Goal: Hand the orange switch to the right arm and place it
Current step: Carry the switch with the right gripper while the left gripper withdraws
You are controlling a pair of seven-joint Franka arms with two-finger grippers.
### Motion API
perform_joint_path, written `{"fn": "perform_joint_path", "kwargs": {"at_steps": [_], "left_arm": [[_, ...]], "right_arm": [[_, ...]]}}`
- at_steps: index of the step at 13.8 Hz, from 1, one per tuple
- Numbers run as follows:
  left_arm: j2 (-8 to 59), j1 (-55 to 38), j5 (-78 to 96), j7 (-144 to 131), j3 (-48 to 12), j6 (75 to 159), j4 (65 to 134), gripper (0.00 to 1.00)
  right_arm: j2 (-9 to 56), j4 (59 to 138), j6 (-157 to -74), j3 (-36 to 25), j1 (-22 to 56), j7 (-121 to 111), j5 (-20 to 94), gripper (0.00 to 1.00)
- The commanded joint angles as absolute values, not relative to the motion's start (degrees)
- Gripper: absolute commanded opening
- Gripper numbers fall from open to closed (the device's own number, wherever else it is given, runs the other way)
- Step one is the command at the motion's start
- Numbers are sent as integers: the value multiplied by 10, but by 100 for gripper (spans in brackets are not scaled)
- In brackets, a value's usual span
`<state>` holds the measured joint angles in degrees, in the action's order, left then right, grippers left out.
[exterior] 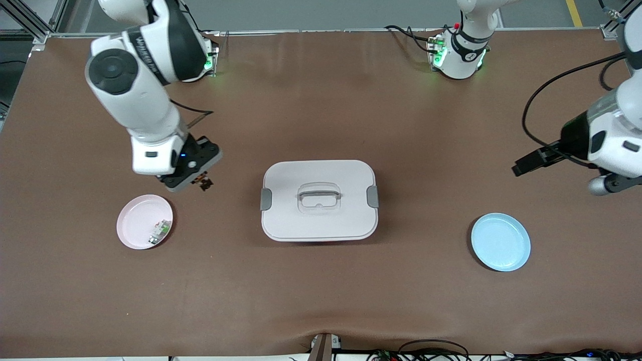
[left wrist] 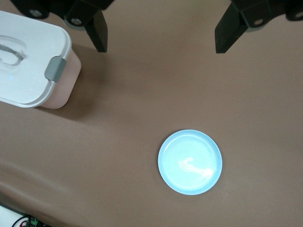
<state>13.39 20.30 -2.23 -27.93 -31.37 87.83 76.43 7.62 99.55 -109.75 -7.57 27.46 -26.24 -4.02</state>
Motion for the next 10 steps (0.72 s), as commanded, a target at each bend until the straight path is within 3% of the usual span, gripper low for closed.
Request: {"fn": "perform_joint_path", "kwargs": {"at_steps": [1,7,9,10], "left_arm": [[117,222,-32,-223,-316,854,772,100],[76,239,-31,-178,-309,839,774,100],[51,202,-31,-157,-269,838,799,100],[32,160,-31,-153,-218,841,822,100]], "right_arm": [[19,1061,-1103,-66,248,-318,-76,0],[-10,1119,-1137,-65,130,-536,-77,0],[-10,1135,-1161,-65,92,-598,-77,0],[-8,1144,-1182,-65,72,-633,-76,0]]}}
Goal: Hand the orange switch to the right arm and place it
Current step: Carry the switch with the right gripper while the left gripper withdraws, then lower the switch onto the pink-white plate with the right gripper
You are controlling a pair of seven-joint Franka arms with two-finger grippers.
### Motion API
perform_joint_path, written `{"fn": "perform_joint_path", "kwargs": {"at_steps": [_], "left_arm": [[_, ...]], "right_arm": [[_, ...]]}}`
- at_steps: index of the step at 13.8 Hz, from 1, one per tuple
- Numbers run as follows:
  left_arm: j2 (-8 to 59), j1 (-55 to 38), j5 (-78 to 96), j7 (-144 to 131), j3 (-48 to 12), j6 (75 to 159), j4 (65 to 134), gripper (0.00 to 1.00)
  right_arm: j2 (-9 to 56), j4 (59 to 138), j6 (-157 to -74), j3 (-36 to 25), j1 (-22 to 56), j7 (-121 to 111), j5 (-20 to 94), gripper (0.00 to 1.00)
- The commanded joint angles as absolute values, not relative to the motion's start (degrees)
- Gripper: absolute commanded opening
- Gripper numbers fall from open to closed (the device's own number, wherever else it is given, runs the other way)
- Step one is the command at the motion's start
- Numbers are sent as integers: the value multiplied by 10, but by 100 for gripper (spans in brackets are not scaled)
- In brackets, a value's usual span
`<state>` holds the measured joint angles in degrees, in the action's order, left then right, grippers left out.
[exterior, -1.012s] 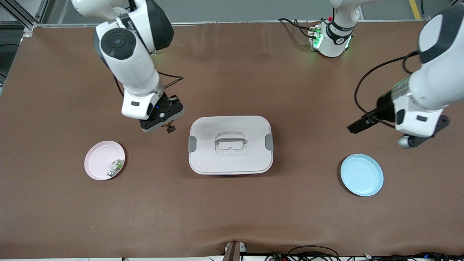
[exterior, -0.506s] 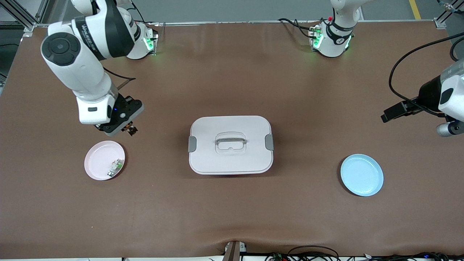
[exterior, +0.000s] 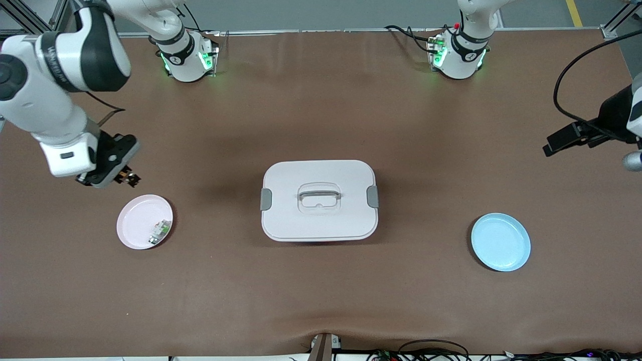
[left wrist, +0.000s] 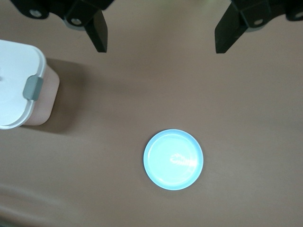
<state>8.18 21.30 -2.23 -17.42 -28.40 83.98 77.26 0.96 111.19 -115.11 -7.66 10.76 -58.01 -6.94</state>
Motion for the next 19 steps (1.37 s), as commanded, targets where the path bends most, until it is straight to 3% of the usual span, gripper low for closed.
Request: {"fn": "perform_joint_path", "kwargs": {"at_steps": [1,6,10,19], "left_arm": [[19,116,-31,-153,-176,842,833,100],[-28,-3,-31,-151,-64,841,884,100],[-29,-18,-33,-159,-53,838,885,100],[-25,-18,-33,-162,-57,832,882,100]], "right_arm": [[-4,1153,-1204,-65,55,-662,-75,0],[40,1175,-1298,-64,-3,-746,-69,0],[103,1173,-1354,-63,-25,-801,-27,0],[215,1133,-1350,-63,-33,-826,55,0]]}}
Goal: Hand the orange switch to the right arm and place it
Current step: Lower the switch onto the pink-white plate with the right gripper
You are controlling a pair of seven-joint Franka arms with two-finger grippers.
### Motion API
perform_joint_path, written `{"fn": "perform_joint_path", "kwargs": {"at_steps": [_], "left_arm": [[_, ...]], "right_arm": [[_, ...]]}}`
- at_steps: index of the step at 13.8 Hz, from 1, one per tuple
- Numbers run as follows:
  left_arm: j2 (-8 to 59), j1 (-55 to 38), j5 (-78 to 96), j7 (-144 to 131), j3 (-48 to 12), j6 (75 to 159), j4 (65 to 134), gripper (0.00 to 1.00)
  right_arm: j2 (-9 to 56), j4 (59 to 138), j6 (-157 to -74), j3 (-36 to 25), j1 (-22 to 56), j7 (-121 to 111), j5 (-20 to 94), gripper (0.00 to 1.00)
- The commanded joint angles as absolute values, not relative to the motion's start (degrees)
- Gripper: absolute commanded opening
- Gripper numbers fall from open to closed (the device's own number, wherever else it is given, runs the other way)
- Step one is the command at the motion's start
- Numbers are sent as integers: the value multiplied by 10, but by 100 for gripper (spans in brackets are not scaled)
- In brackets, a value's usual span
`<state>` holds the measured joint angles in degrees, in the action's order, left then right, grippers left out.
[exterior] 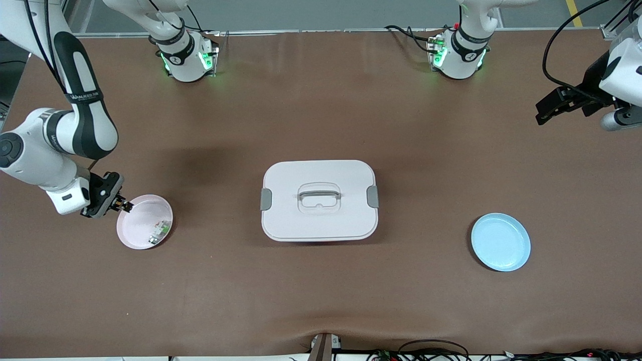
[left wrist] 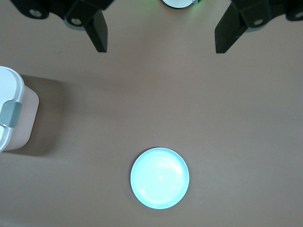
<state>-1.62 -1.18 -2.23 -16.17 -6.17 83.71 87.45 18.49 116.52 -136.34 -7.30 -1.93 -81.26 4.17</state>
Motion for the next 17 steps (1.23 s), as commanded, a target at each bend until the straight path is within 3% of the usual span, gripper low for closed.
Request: {"fn": "perform_joint_path", "kwargs": {"at_steps": [1,17], "left_arm": [[-25,-16,-33,-158,-57,832,881,100],[-25,-15,-32,-156,-53,836,878,100]], "right_arm": [[231,1120,-1346,-63,-33,-827,56,0],[334,1068,-1353,-60,-33,-839,122,0]]}}
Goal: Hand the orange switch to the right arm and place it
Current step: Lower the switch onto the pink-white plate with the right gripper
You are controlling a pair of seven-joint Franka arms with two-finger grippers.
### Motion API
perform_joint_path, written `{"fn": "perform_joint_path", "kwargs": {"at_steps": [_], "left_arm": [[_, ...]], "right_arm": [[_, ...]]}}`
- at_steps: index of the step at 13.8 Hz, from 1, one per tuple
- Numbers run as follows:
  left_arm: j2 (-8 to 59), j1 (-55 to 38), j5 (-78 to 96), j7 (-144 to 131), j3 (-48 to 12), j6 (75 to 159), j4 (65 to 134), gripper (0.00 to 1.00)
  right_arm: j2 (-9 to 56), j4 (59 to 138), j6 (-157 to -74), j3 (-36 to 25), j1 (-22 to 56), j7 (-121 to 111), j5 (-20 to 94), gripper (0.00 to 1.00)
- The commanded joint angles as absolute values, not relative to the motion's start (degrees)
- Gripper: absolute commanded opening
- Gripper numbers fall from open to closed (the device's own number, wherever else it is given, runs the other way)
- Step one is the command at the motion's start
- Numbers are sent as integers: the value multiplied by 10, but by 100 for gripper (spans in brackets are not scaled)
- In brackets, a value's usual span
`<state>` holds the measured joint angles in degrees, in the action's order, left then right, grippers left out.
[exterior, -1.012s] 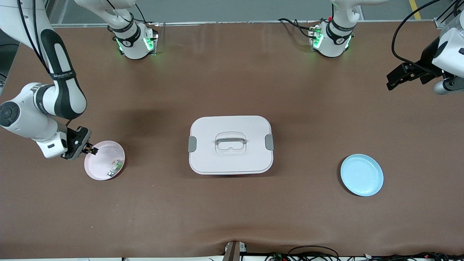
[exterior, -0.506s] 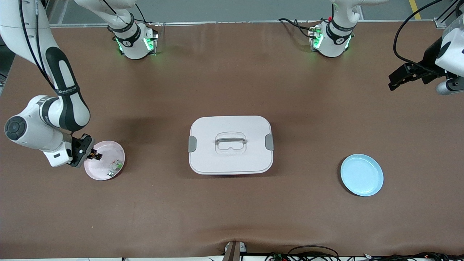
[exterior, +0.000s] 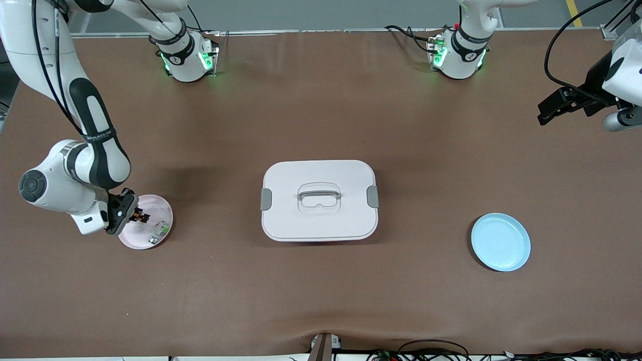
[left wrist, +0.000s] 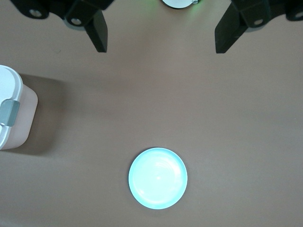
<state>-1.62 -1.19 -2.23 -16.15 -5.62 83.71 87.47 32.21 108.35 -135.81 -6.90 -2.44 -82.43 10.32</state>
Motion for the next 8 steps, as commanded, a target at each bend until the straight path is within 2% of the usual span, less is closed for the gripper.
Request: {"fn": "perform_joint_path", "kwargs": {"at_steps": [1,7,8], "left_arm": [[-24,-15,-32,-156,-53,836,878,100],[-17,-18,-33,-154,-55,841,878,100],[-17,-18,-33,-154,-55,842,878,100]], "right_arm": [[335,1068,-1354,-60,-33,-839,122,0],[343,1068,-1367,-59,-33,-839,123,0],[343,1068,-1369,-58,-33,-839,123,6]]}}
